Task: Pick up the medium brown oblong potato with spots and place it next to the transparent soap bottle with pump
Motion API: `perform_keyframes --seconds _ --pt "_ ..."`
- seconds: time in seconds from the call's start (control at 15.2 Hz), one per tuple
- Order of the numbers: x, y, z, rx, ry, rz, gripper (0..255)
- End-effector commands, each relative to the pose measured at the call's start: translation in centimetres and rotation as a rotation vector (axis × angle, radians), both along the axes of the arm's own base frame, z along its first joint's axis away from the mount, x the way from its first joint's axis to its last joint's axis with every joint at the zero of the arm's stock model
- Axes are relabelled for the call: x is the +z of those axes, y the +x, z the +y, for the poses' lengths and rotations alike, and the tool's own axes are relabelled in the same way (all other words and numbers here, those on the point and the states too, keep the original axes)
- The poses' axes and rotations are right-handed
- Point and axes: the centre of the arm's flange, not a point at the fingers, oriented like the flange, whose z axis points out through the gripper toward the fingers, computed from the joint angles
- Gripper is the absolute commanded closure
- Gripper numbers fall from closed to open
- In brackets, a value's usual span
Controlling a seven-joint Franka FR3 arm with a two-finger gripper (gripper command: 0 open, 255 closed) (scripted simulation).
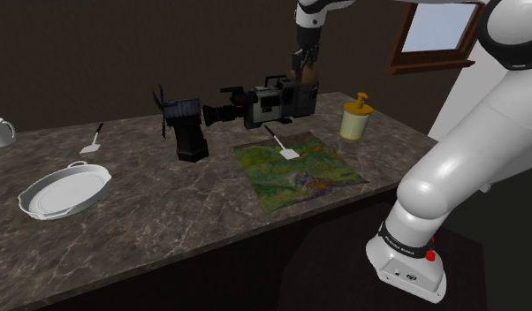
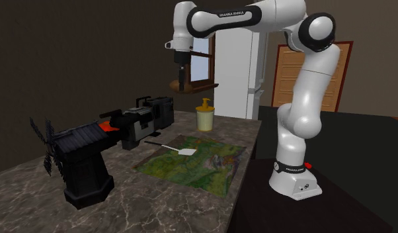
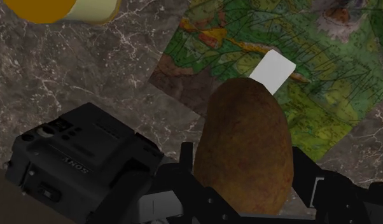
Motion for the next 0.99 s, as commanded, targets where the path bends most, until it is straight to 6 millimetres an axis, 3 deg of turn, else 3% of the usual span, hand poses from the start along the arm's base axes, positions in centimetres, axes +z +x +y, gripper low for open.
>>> perform_keyframes --seconds 0.0,0.92 --pt "-0.4 -0.5 -2.7 0.001 0.000 0.000 255" --pt "-0.4 -3.9 -20.9 0.001 0.000 0.000 255"
